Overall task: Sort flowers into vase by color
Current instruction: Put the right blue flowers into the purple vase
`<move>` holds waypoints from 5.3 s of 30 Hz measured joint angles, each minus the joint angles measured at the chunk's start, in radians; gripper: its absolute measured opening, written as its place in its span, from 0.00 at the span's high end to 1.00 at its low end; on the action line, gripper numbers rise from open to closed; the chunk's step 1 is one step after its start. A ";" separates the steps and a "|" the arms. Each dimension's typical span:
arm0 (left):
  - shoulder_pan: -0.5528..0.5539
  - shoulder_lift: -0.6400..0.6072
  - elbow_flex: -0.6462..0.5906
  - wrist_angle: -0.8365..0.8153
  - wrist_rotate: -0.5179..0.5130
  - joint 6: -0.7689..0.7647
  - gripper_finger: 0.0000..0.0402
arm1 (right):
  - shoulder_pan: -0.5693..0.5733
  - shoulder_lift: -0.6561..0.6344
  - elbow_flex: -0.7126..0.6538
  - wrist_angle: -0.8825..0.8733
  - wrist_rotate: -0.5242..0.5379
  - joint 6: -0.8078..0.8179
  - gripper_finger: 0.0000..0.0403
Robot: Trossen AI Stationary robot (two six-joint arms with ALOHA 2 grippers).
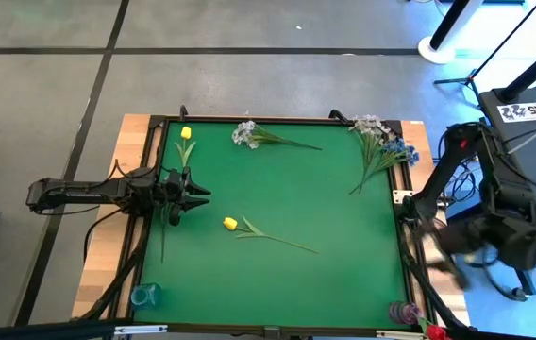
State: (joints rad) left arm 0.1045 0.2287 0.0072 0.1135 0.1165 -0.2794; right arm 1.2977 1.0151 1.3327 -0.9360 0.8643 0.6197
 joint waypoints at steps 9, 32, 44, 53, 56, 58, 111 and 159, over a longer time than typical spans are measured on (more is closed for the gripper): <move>0.000 0.000 0.000 0.000 0.000 0.000 0.67 | -0.546 0.116 -0.002 -0.005 -0.240 -0.016 0.53; 0.000 0.000 0.000 0.000 0.000 0.000 0.67 | -1.235 0.524 -0.286 0.565 -0.611 -0.506 0.53; 0.000 0.000 0.000 0.000 0.000 0.000 0.67 | -1.645 0.574 -0.383 0.508 -0.499 -0.359 0.53; 0.000 0.000 0.000 0.000 0.000 0.000 0.67 | -1.941 0.573 -0.431 0.284 -0.240 -0.014 0.53; 0.000 0.000 0.000 0.000 0.000 0.000 0.67 | -2.011 0.573 -0.458 0.251 -0.247 -0.002 0.53; 0.000 0.000 0.000 0.000 -0.001 0.000 0.67 | -2.056 0.573 -0.476 0.233 -0.279 -0.003 0.53; 0.000 0.000 0.000 0.000 -0.001 0.000 0.67 | -1.802 0.425 -0.648 0.085 -0.303 0.294 0.97; 0.000 0.000 0.000 0.000 0.000 0.000 0.67 | -0.757 0.561 -0.517 0.339 -0.491 -0.077 0.67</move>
State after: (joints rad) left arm 0.1047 0.2287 0.0071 0.1135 0.1162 -0.2795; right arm 0.5411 1.5758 0.8158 -0.5968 0.3733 0.5429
